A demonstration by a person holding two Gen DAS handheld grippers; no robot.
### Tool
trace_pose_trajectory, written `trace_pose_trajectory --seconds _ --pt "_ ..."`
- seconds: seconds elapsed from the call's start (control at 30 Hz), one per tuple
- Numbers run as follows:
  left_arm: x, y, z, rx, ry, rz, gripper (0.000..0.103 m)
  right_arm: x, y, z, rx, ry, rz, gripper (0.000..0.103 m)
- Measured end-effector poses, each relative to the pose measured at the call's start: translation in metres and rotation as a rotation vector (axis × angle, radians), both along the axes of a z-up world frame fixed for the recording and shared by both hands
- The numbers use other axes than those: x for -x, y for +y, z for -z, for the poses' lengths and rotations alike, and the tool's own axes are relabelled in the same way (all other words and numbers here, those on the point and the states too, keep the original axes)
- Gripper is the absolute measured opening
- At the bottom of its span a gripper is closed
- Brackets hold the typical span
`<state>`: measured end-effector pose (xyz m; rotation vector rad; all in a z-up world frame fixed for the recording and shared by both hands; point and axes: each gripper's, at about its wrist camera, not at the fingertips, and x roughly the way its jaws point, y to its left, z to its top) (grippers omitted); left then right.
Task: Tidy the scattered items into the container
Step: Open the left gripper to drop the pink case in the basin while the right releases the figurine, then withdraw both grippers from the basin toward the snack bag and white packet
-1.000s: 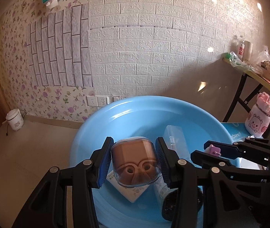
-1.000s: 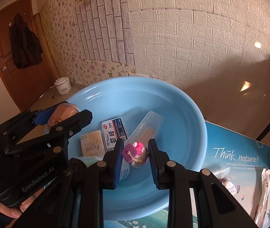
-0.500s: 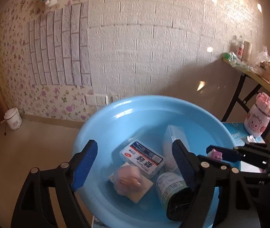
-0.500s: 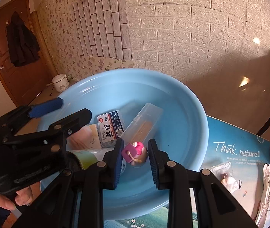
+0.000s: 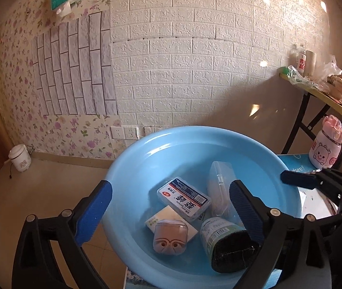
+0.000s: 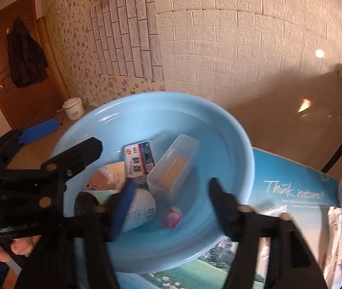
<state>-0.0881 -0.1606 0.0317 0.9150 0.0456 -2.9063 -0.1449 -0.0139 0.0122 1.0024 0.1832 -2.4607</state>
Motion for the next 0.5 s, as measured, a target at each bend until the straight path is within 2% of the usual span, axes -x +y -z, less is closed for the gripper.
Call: trace_pose_trajectory --seconds 0.07,0.3,0.5 --pt "-0.003 0.0 -0.003 0.003 0.015 -0.006 0.102 -0.004 0.003 -0.003 0.003 0.015 0.012 0.084" --pt "-0.008 0.001 -0.009 0.003 0.027 -0.015 0.102 -0.014 0.011 -0.01 0.02 0.015 0.033 0.084" --pt "-0.021 0.002 -0.016 -0.035 0.048 -0.046 0.103 -0.027 0.027 -0.023 0.049 0.04 0.066 0.084"
